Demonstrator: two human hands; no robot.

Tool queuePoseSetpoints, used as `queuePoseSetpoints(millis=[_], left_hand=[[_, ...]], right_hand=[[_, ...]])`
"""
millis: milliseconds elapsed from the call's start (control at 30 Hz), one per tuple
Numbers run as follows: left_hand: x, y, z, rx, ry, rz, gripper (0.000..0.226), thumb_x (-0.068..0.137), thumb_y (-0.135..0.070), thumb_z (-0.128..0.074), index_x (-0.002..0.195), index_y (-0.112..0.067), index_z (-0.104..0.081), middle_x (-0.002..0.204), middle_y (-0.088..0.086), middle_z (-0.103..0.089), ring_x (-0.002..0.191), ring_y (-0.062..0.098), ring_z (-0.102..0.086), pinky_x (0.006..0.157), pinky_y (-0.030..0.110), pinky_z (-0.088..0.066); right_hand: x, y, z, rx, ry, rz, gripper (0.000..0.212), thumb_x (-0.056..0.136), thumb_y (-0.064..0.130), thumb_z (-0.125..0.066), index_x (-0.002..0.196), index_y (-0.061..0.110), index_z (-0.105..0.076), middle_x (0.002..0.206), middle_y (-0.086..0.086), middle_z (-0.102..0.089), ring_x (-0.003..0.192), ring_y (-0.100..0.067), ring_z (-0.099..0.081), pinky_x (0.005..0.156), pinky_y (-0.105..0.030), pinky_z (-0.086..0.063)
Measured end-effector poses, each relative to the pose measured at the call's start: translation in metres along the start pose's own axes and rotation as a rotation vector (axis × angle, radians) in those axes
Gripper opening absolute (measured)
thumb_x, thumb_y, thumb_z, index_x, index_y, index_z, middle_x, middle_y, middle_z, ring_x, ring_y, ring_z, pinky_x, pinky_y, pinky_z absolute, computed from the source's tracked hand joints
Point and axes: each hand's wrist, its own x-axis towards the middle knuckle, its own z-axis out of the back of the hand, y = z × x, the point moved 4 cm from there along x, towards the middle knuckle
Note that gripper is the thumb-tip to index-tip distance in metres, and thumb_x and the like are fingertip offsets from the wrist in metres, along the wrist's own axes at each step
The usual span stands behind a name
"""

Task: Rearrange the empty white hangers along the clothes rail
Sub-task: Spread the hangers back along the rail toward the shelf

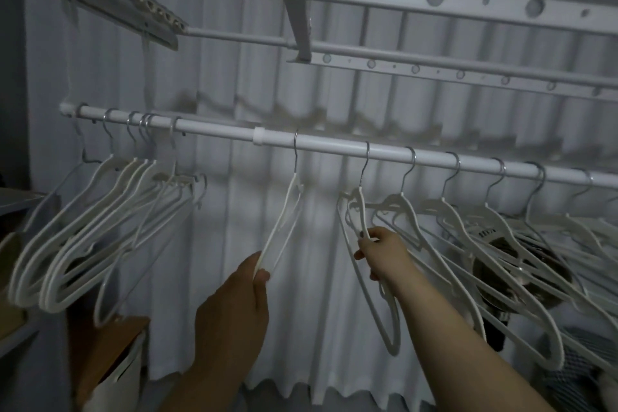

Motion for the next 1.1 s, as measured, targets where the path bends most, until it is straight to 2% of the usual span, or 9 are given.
queuePoseSetpoints(millis=[200,367,533,667,767,833,933,1000,1100], left_hand=[[-0.003,-0.015,-0.013,0.035,0.037,-0.048,0.037,0.096,-0.025,-0.03,0.131,-0.028,-0.04,0.117,-0.007,-0.062,0.099,0.018,-0.061,0.083,0.026,-0.044],[-0.005,-0.026,-0.026,0.078,0.099,-0.076,0.043,0.097,-0.027,-0.028,0.14,-0.029,-0.027,0.131,-0.008,-0.055,0.111,0.017,-0.057,0.09,0.026,-0.043],[-0.008,-0.033,-0.034,0.084,0.127,-0.089,0.044,0.097,-0.027,-0.027,0.141,-0.029,-0.024,0.132,-0.009,-0.053,0.109,0.014,-0.058,0.088,0.023,-0.042],[-0.006,-0.038,-0.036,0.092,0.13,-0.076,0.044,0.097,-0.027,-0.026,0.141,-0.028,-0.026,0.132,-0.005,-0.053,0.113,0.016,-0.055,0.089,0.024,-0.041],[-0.004,-0.039,-0.035,0.083,0.127,-0.064,0.043,0.097,-0.026,-0.027,0.141,-0.027,-0.027,0.13,-0.004,-0.055,0.113,0.018,-0.055,0.088,0.025,-0.041],[-0.006,-0.038,-0.034,0.044,0.13,-0.058,0.043,0.097,-0.024,-0.028,0.14,-0.025,-0.028,0.13,-0.005,-0.056,0.114,0.017,-0.055,0.09,0.025,-0.041],[-0.008,-0.037,-0.03,0.0,0.122,-0.052,0.044,0.097,-0.021,-0.029,0.141,-0.024,-0.028,0.13,-0.006,-0.056,0.114,0.015,-0.055,0.09,0.024,-0.041],[-0.009,-0.037,-0.027,-0.001,0.116,-0.05,0.044,0.097,-0.021,-0.028,0.141,-0.024,-0.028,0.13,-0.006,-0.055,0.114,0.015,-0.055,0.09,0.024,-0.041],[-0.008,-0.033,-0.023,0.007,0.118,-0.045,0.044,0.097,-0.021,-0.028,0.141,-0.024,-0.027,0.135,-0.005,-0.052,0.118,0.017,-0.053,0.092,0.025,-0.041]], right_hand=[[0.0,-0.005,0.011,-0.013,-0.022,0.007,0.029,0.095,0.014,-0.04,0.119,0.001,-0.052,0.087,-0.011,-0.059,0.045,-0.013,-0.039,0.025,-0.011,-0.029],[-0.002,-0.011,0.018,0.033,-0.064,-0.024,0.037,0.096,0.019,-0.041,0.129,0.004,-0.044,0.091,-0.015,-0.061,0.039,-0.009,-0.044,0.025,-0.01,-0.028],[-0.003,-0.012,0.022,0.035,-0.068,-0.035,0.036,0.096,0.021,-0.04,0.129,0.005,-0.044,0.089,-0.01,-0.059,0.034,-0.004,-0.045,0.027,-0.012,-0.029],[-0.005,-0.01,0.025,-0.008,-0.057,-0.031,0.035,0.097,0.021,-0.038,0.127,0.005,-0.046,0.088,-0.009,-0.059,0.046,-0.012,-0.04,0.037,-0.019,-0.035],[-0.005,-0.008,0.024,-0.026,-0.054,-0.013,0.033,0.097,0.02,-0.037,0.125,0.005,-0.049,0.086,-0.009,-0.058,0.047,-0.011,-0.041,0.029,-0.013,-0.034],[-0.005,-0.005,0.021,-0.019,-0.057,0.014,0.033,0.097,0.017,-0.037,0.125,0.005,-0.05,0.085,-0.01,-0.058,0.048,-0.011,-0.041,0.033,-0.015,-0.035],[-0.003,-0.003,0.011,0.002,-0.064,0.05,0.037,0.096,0.015,-0.037,0.132,0.007,-0.046,0.098,-0.015,-0.062,0.057,-0.012,-0.046,0.046,-0.019,-0.036],[-0.001,-0.003,0.006,0.0,-0.066,0.071,0.038,0.096,0.015,-0.038,0.132,0.006,-0.046,0.113,-0.02,-0.064,0.073,-0.018,-0.05,0.054,-0.018,-0.034],[0.002,-0.003,-0.001,-0.011,-0.052,0.077,0.038,0.096,0.016,-0.038,0.131,0.007,-0.047,0.119,-0.02,-0.062,0.085,-0.018,-0.048,0.056,-0.017,-0.032]])
